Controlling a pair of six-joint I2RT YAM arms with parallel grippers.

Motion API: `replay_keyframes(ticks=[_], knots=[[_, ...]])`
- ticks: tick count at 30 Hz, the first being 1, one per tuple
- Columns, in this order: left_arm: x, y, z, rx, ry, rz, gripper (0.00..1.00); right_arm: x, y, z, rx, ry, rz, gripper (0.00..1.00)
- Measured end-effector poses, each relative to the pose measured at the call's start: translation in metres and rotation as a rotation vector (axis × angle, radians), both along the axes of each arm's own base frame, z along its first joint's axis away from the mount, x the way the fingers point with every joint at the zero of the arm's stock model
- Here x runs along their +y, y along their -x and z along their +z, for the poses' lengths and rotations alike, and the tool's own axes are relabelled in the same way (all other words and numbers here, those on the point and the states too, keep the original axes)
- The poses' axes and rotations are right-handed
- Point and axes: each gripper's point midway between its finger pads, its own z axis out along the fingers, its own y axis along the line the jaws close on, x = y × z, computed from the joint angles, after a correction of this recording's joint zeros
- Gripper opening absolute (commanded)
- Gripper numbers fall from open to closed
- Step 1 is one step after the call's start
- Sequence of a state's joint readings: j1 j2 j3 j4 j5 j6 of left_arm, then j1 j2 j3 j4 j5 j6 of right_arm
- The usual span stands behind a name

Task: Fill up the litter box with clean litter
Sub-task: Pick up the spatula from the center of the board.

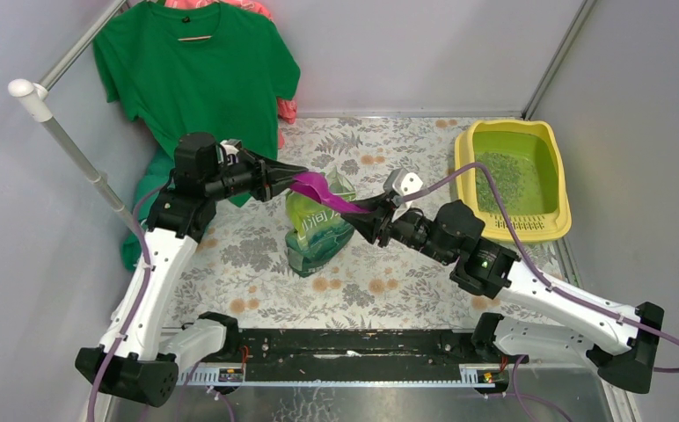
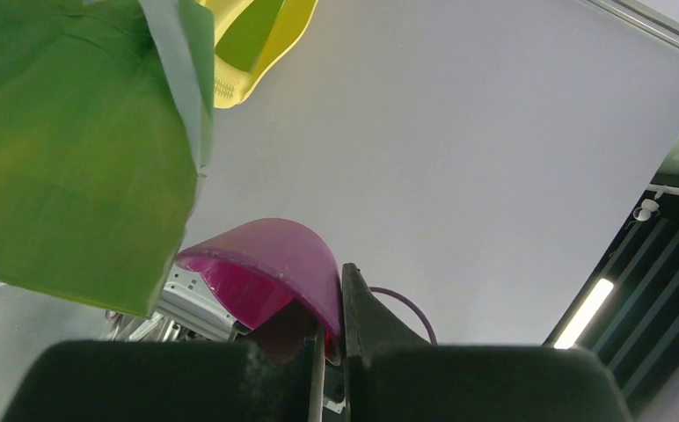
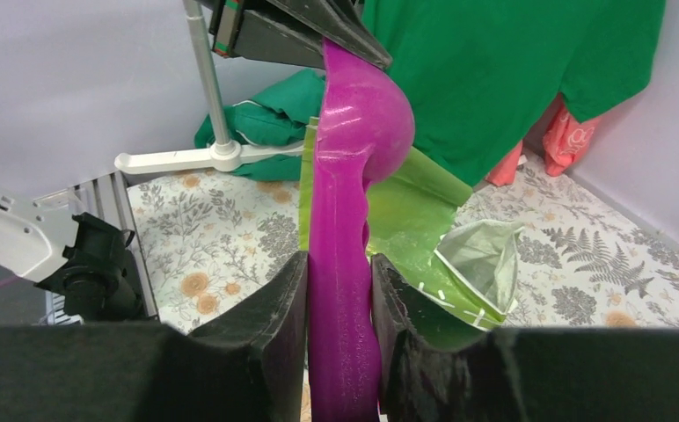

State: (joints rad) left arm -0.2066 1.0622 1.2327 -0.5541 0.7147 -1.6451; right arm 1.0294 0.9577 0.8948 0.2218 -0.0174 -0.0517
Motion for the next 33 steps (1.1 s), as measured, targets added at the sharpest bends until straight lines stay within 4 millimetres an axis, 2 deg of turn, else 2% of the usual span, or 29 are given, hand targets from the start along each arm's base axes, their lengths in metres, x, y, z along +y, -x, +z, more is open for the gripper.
replay_keyframes(ticks=[1,4,6,8,10,16,20,23,27,29,30,33], knots=[[0.000,0.000,-0.002,0.003,0.003,0.000,0.11,0.000,0.001,-0.001,0.001,0.003,0.006,0.26],[0.001,0.000,-0.005,0.014,0.014,0.001,0.15,0.001,0.002,-0.002,-0.002,0.010,0.014,0.13],[0.001,0.000,-0.005,0.011,0.021,0.001,0.39,0.001,0.002,-0.001,-0.002,0.014,0.016,0.09],[0.000,-0.001,-0.002,0.006,0.036,0.005,0.71,0.001,0.002,-0.001,0.002,0.017,0.018,0.07],[0.001,-0.004,0.005,-0.020,0.048,0.015,0.96,0.001,0.003,0.000,0.013,0.025,0.019,0.07],[0.021,-0.018,0.023,-0.133,0.027,0.079,0.99,-0.009,0.008,0.018,0.071,0.053,0.005,0.02],[0.039,-0.024,0.041,-0.269,-0.034,0.126,0.97,-0.026,0.010,0.052,0.113,0.054,-0.043,0.00],[0.053,-0.027,0.051,-0.400,-0.145,0.166,0.93,-0.041,0.014,0.083,0.141,0.056,-0.076,0.00],[0.067,-0.014,0.061,-0.560,-0.325,0.207,0.92,-0.060,0.019,0.126,0.192,0.083,-0.118,0.00],[0.078,-0.002,0.061,-0.618,-0.434,0.239,0.91,-0.066,0.019,0.138,0.222,0.101,-0.141,0.00],[0.083,0.003,0.061,-0.637,-0.476,0.258,0.90,-0.068,0.019,0.140,0.238,0.111,-0.150,0.00],[0.096,0.022,0.047,-0.672,-0.589,0.294,0.88,-0.071,0.015,0.128,0.314,0.206,-0.191,0.00]])
